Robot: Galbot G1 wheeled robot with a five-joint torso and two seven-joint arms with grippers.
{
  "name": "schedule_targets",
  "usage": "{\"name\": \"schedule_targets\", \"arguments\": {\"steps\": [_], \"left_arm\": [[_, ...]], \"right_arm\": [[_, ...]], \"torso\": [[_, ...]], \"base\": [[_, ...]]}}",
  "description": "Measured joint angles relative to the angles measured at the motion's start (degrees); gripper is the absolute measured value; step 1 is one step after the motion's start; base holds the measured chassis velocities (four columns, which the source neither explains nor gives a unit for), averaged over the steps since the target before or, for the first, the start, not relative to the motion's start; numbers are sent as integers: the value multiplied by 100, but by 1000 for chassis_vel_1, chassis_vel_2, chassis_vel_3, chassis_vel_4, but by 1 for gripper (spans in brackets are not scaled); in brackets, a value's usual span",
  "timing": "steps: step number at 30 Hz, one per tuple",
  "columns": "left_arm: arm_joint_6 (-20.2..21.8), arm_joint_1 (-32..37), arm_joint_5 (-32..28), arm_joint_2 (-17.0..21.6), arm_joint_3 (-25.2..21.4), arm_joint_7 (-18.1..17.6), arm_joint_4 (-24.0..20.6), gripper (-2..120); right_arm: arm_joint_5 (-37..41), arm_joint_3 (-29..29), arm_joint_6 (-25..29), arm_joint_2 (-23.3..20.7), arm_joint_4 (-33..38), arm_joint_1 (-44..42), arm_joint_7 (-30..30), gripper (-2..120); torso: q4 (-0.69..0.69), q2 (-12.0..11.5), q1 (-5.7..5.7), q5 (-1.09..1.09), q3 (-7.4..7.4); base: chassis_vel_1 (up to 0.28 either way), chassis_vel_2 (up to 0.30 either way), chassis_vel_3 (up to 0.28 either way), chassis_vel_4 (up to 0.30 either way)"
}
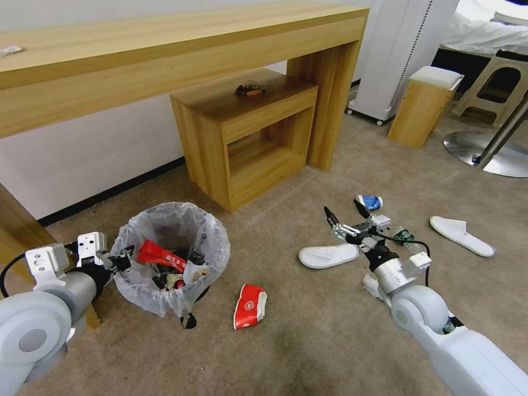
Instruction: Pick up the trash bin and place the garbage on the floor into it.
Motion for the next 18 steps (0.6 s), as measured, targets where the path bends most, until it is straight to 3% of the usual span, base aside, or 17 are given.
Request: {"name": "schedule_targets", "arguments": {"steps": [18], "left_arm": [[0,71,17,-23,-45,-5,-87,0]], "right_arm": [[-197,-48,97,133,-122,-47,-277,100]], "torso": [[0,0,0,-1,1]], "base": [[0,0,0,0]]}}
